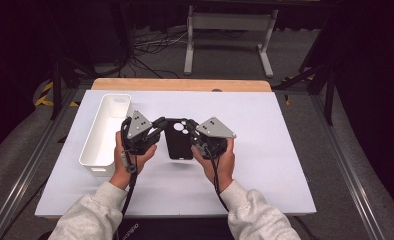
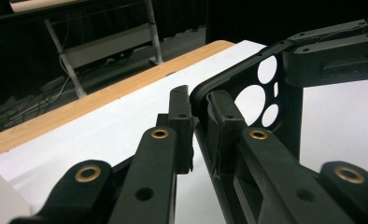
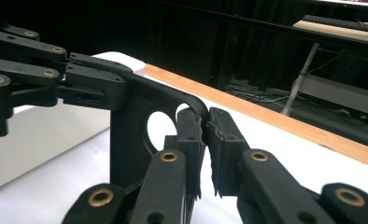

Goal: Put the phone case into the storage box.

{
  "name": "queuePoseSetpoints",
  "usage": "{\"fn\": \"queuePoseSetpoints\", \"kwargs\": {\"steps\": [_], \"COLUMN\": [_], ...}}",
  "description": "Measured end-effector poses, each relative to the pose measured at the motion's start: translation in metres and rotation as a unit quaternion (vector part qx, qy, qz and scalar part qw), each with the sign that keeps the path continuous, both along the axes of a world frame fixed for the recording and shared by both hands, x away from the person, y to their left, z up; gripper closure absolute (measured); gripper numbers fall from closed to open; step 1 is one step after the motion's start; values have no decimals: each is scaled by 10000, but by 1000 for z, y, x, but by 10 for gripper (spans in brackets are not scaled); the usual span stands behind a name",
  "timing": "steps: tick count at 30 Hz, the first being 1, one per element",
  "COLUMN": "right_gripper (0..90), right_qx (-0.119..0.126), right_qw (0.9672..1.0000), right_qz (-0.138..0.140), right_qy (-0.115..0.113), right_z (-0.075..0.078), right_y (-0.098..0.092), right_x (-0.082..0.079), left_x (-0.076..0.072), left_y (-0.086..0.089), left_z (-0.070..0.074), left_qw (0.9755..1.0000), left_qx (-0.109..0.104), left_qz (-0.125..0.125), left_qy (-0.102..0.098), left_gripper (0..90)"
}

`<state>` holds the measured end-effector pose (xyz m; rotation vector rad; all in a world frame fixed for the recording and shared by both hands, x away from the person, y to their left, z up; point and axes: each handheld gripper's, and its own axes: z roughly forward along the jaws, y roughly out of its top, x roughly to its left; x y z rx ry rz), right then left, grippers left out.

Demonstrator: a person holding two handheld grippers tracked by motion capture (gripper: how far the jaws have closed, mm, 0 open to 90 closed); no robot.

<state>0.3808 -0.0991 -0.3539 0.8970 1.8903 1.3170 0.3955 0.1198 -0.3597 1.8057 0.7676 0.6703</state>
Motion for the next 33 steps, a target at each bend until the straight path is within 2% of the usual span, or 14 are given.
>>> {"fn": "queuePoseSetpoints", "kwargs": {"steps": [5, 7, 10, 13, 15, 17, 22, 26, 33], "right_gripper": [822, 783, 739, 705, 695, 677, 652, 633, 592], "right_qx": [-29, -16, -5, 12, 10, 136, 170, 158, -29], "right_qw": [10000, 9999, 9997, 9992, 9991, 9986, 9981, 9978, 9974], "right_qz": [94, 145, 234, 382, 418, 508, 564, 618, 700], "right_qy": [-1, 5, 1, -96, -94, -94, -163, -204, -179], "right_z": [2, 2, 2, 0, -1, -3, -4, -4, -8], "right_y": [-1, -2, -3, -5, -6, -10, -16, -23, -39], "right_x": [1, 1, 1, 0, -1, -2, -4, -6, -8], "left_x": [-1, -1, -3, -6, -7, -7, -6, -6, -5], "left_y": [0, 0, -2, -5, -5, -5, -3, -2, 2], "left_z": [1, 1, 1, 2, 2, 2, 3, 3, 4], "left_qw": [10000, 10000, 9999, 9994, 9993, 9993, 9993, 9992, 9992], "left_qx": [2, 36, 140, 349, 374, 370, 367, 367, 338], "left_qz": [-10, -32, -2, 37, 42, 51, 86, 125, 183], "left_qy": [-15, -7, -21, -63, -77, -83, -68, -91, -105], "left_gripper": [817, 818, 819, 819, 819, 820, 820, 820, 821]}}
